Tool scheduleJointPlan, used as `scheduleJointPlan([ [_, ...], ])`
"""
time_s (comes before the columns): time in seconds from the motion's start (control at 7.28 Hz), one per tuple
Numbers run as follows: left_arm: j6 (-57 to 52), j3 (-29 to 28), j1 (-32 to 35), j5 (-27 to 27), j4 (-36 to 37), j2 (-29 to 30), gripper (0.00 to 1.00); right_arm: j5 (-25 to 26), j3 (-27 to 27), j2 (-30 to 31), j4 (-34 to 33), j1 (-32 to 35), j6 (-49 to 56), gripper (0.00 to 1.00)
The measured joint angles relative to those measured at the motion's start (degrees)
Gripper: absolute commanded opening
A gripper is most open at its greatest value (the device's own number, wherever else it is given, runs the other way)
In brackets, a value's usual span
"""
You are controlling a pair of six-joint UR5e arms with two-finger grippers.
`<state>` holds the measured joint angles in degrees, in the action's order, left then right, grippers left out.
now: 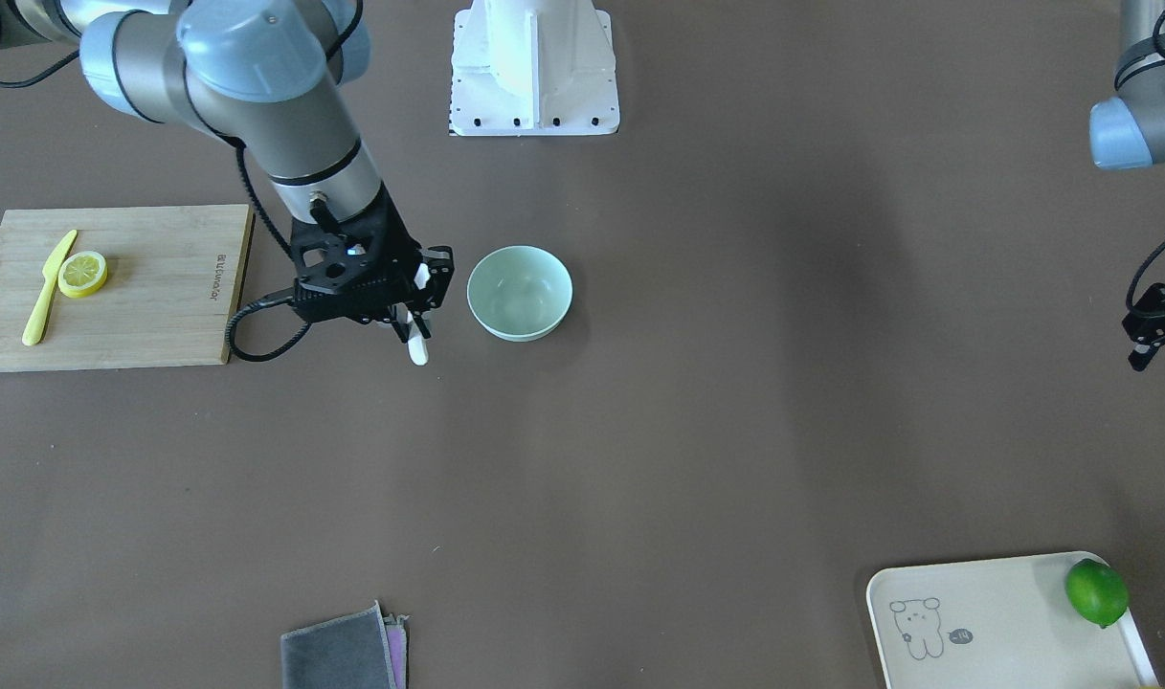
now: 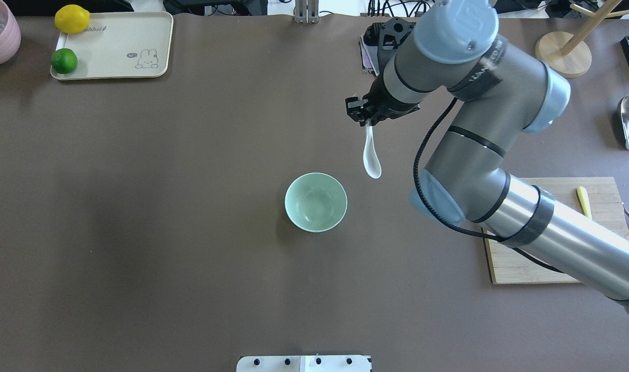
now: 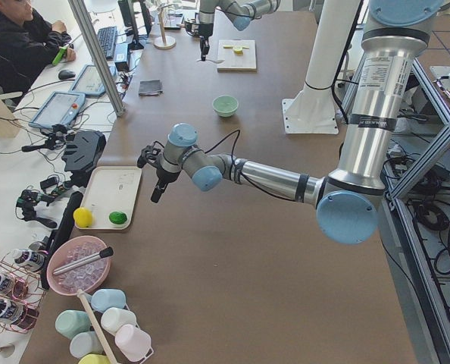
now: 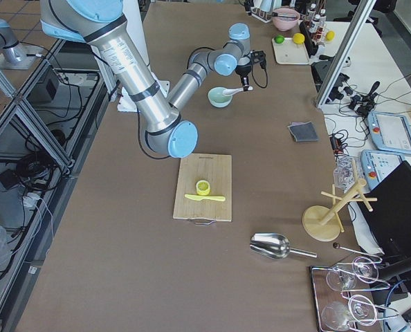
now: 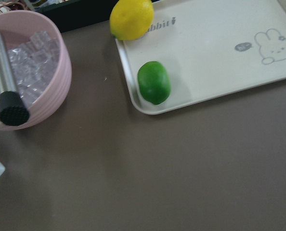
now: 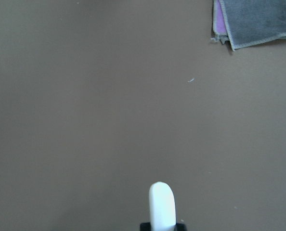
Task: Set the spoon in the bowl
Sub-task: 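Carry the spoon over the green bowl and lower it inside with the right gripper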
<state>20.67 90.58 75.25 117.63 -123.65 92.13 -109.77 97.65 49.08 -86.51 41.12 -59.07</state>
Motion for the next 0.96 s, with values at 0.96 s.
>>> scheduleJointPlan([
  [0.96,-3.36,-2.11,7.44,4.03,0.64,-3.12,0.98,11.41,-8.72,-6.01,0.60,-8.47,-9.98,0.00],
])
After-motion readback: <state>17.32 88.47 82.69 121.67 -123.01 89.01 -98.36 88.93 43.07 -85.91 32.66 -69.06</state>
